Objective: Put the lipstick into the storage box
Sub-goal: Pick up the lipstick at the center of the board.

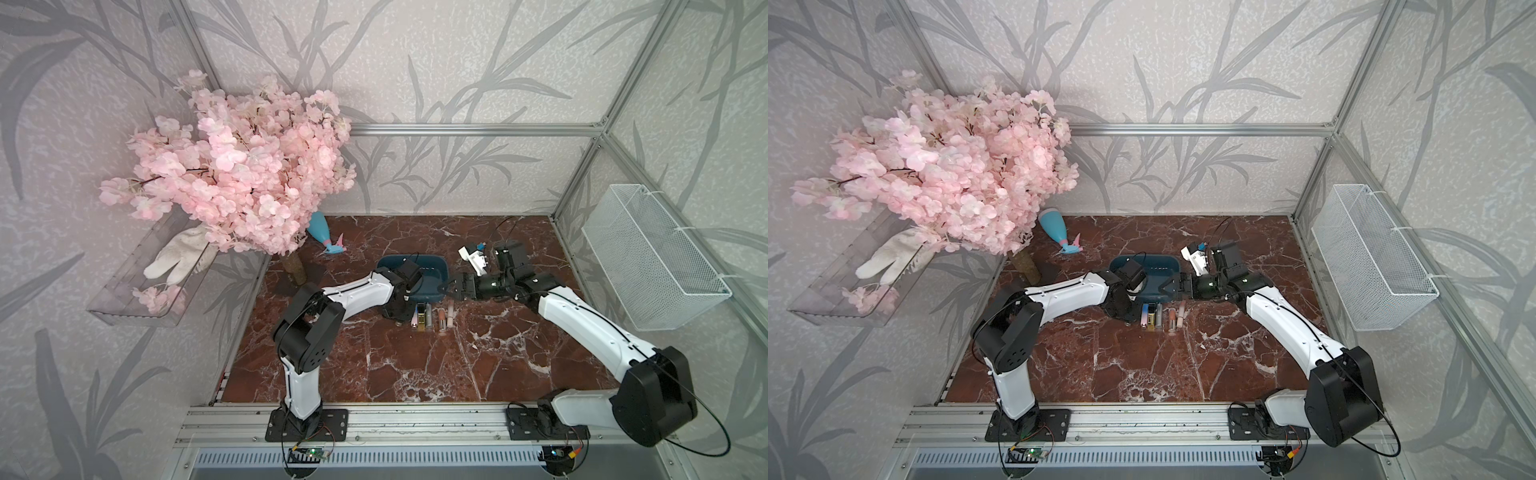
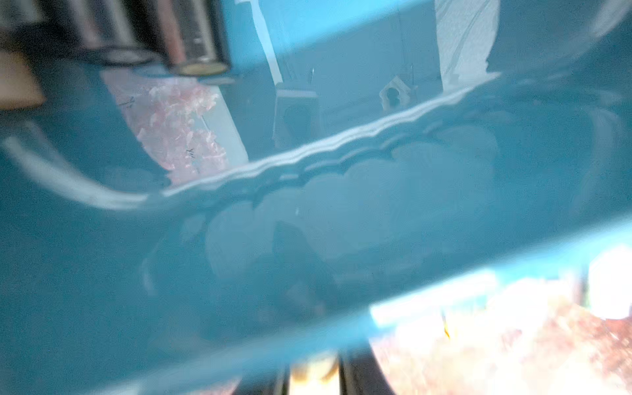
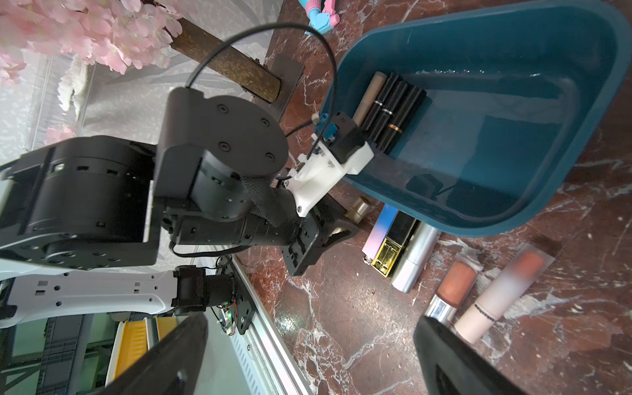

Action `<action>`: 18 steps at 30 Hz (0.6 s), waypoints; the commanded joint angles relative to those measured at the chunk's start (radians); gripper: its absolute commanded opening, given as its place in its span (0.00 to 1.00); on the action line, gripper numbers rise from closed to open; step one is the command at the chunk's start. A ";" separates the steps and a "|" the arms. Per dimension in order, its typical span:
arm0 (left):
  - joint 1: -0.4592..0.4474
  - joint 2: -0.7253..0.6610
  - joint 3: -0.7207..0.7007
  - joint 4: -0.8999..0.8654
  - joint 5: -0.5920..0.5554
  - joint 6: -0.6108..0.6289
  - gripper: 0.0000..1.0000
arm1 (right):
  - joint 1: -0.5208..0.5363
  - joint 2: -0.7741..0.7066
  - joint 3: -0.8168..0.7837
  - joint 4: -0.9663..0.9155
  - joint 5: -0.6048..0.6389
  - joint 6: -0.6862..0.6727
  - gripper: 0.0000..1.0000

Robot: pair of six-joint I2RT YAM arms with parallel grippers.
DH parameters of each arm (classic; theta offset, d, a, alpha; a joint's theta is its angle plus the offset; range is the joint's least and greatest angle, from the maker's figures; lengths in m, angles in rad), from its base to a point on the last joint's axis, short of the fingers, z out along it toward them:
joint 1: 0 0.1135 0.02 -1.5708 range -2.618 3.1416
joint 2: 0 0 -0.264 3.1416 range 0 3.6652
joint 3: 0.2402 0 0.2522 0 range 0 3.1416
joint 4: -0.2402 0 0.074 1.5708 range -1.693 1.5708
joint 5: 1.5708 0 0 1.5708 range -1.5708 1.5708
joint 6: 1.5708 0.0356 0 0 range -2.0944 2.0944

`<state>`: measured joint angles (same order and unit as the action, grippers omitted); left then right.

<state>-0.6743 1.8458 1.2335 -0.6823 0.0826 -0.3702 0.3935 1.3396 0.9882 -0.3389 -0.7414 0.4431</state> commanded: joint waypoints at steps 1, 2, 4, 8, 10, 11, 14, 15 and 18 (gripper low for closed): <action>-0.006 -0.060 -0.024 -0.028 -0.014 -0.009 0.24 | -0.002 -0.010 -0.028 0.041 -0.025 0.022 0.99; -0.007 -0.068 -0.028 -0.028 -0.015 -0.012 0.24 | -0.003 -0.010 -0.034 0.052 -0.029 0.031 0.99; -0.006 -0.085 -0.041 -0.024 -0.012 -0.017 0.24 | -0.001 -0.010 -0.045 0.071 -0.037 0.049 0.99; -0.007 -0.114 -0.058 -0.013 -0.003 -0.025 0.24 | 0.004 -0.013 -0.055 0.077 -0.039 0.054 0.99; -0.006 -0.127 -0.066 -0.013 -0.002 -0.030 0.24 | 0.005 -0.014 -0.061 0.080 -0.042 0.059 0.99; -0.005 -0.135 -0.070 -0.013 -0.003 -0.032 0.24 | 0.007 -0.015 -0.064 0.083 -0.042 0.063 0.99; -0.005 -0.163 -0.086 -0.012 -0.002 -0.040 0.24 | 0.011 -0.018 -0.071 0.096 -0.042 0.073 0.99; -0.007 -0.175 -0.093 -0.013 -0.001 -0.043 0.24 | 0.015 -0.018 -0.074 0.102 -0.041 0.078 0.99; -0.006 -0.215 -0.116 -0.011 -0.009 -0.053 0.24 | 0.027 -0.010 -0.080 0.126 -0.039 0.100 0.99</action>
<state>-0.6743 1.6817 1.1381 -0.6834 0.0799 -0.4057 0.4084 1.3399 0.9211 -0.2577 -0.7685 0.5198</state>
